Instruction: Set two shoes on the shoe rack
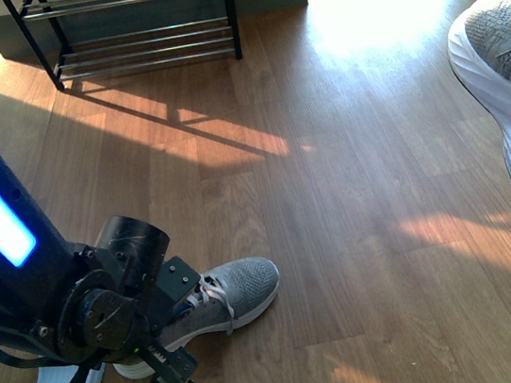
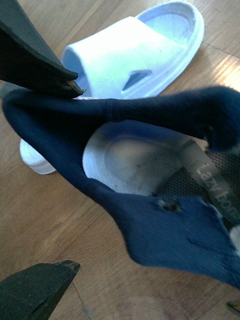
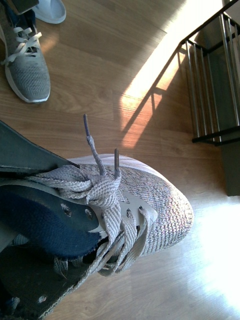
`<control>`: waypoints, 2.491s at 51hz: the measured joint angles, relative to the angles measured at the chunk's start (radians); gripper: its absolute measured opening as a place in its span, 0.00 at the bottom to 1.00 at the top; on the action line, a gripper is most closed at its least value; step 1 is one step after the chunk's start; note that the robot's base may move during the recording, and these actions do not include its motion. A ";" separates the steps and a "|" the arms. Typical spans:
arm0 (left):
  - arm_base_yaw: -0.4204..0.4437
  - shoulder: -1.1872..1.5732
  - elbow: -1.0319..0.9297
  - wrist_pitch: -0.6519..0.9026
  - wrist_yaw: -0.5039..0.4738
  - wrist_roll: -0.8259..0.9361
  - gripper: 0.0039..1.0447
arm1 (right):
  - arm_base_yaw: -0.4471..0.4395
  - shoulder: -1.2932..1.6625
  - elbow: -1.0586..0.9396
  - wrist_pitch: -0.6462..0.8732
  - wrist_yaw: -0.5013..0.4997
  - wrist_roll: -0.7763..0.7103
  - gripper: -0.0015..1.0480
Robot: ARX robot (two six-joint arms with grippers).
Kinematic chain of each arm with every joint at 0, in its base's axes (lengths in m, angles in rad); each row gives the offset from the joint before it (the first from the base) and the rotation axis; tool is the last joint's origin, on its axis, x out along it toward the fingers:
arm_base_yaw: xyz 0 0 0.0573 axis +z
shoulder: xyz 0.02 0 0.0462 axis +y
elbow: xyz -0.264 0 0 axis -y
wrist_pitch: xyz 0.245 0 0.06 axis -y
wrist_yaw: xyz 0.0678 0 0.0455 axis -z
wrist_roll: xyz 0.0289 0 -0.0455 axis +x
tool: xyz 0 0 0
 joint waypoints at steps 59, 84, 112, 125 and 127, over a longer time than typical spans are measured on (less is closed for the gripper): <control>0.074 0.145 0.221 -0.094 0.037 0.097 0.88 | 0.000 0.000 0.000 0.000 0.000 0.000 0.02; 0.071 0.154 0.210 -0.065 0.065 0.060 0.29 | 0.000 0.000 0.000 0.000 0.000 0.000 0.01; 0.180 -0.528 -0.268 0.318 -0.041 -0.232 0.01 | 0.000 0.000 0.000 0.000 0.000 0.000 0.01; 0.150 -1.083 -0.512 0.161 -0.103 -0.172 0.01 | 0.000 0.000 0.000 0.000 0.000 0.000 0.01; 0.138 -1.175 -0.534 0.120 -0.127 -0.168 0.01 | 0.000 0.000 0.000 0.000 0.000 0.000 0.01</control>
